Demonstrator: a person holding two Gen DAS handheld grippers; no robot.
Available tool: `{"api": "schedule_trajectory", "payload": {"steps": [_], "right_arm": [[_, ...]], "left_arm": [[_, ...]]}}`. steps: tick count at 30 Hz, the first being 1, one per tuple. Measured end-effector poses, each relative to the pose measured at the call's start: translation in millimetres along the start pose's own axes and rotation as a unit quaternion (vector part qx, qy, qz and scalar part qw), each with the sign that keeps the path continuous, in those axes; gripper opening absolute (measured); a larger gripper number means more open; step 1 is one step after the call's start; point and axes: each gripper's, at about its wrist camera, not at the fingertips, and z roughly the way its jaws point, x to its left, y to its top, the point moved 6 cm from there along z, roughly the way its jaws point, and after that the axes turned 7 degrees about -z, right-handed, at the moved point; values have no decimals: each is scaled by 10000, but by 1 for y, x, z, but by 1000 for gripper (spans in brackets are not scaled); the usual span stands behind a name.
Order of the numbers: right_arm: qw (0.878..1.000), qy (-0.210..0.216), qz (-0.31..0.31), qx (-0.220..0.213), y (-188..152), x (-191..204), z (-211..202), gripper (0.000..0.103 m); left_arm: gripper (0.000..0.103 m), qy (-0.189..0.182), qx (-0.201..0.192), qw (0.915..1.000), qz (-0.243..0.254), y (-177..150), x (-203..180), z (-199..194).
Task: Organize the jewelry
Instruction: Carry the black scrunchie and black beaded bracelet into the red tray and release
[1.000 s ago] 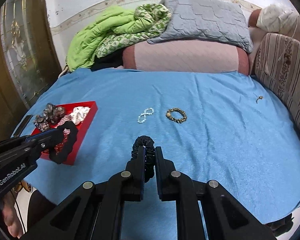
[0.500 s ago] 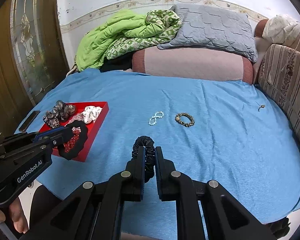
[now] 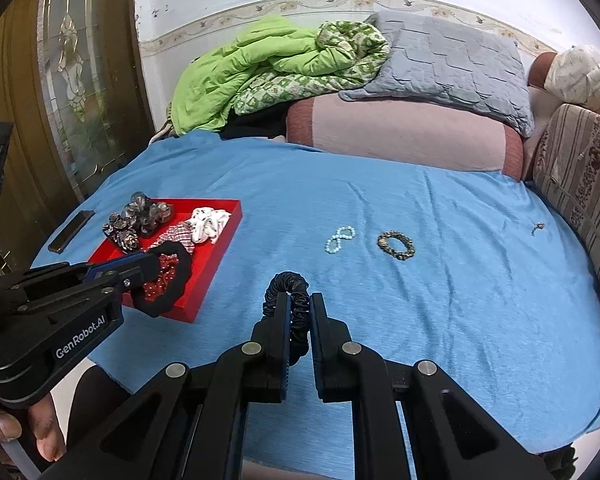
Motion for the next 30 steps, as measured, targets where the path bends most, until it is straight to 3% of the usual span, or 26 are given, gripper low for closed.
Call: {"api": "schedule_trajectory", "payload": {"steps": [21, 30], "right_arm": [[9959, 576, -685, 151, 31, 91, 41, 11], [9926, 951, -727, 193, 45, 125, 64, 11]], "left_arm": [[8, 515, 116, 9952, -820, -4, 112, 13], [8, 718, 28, 9930, -934, 11, 154, 16]]}}
